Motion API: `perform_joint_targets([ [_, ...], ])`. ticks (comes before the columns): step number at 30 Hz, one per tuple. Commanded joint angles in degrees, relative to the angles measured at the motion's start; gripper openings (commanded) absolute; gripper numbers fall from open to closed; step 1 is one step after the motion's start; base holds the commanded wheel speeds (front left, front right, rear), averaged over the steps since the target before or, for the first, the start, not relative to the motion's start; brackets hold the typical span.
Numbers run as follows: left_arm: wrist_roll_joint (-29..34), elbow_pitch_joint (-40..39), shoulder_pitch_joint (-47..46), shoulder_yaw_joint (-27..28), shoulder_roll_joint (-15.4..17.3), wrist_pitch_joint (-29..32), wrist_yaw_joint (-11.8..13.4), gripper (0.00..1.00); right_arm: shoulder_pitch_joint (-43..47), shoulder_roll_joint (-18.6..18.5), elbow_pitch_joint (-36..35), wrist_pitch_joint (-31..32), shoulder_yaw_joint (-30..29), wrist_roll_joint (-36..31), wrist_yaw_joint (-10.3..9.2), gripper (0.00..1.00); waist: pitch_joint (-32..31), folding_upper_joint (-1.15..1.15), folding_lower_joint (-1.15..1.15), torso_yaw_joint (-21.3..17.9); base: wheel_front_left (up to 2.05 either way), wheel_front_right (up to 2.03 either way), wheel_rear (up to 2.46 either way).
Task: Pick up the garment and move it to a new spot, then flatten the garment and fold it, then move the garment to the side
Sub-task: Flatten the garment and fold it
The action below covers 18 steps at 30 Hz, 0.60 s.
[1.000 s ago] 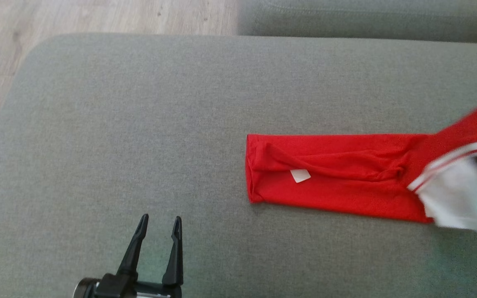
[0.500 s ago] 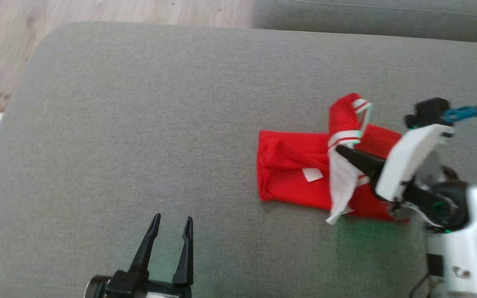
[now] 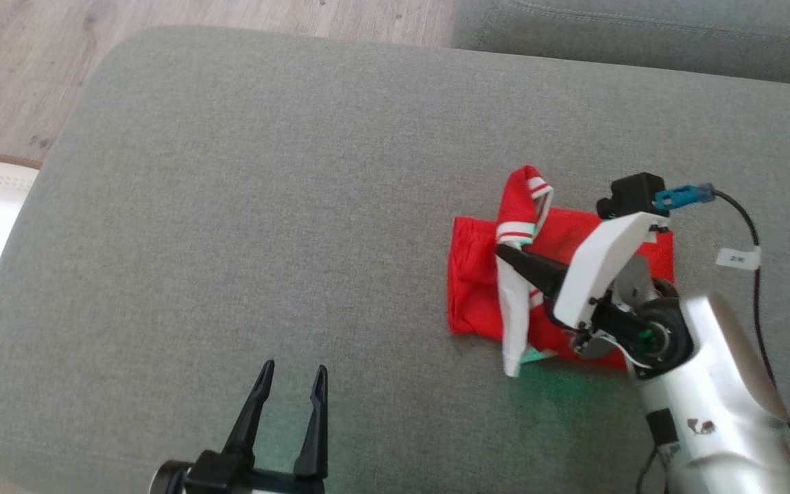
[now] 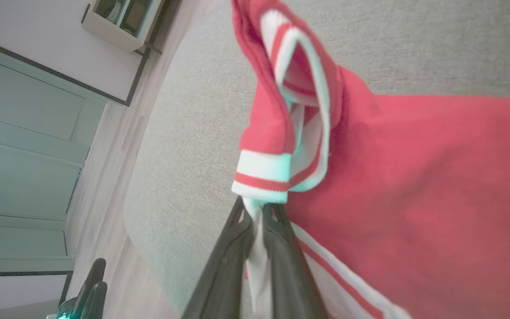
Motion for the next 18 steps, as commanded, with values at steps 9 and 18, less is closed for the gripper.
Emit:
perform_joint_targets([
  [9, -0.3, -1.2, -1.0, 1.2, -0.4, -0.5, 0.6, 1.0, -5.2, 0.0, 0.7, -11.7, 8.9, 11.0, -0.04, 1.0, -0.6, 0.0, 0.0, -1.4, 0.0, 0.0, 0.0],
  [18, 0.8, -2.3, 0.5, 4.0, -0.4, -0.5, 1.0, 1.0, 2.7, -1.9, -13.4, -27.4, 7.7, -9.1, -0.04, 1.0, -1.9, 0.0, 0.0, -5.9, 0.0, 0.0, 0.0],
])
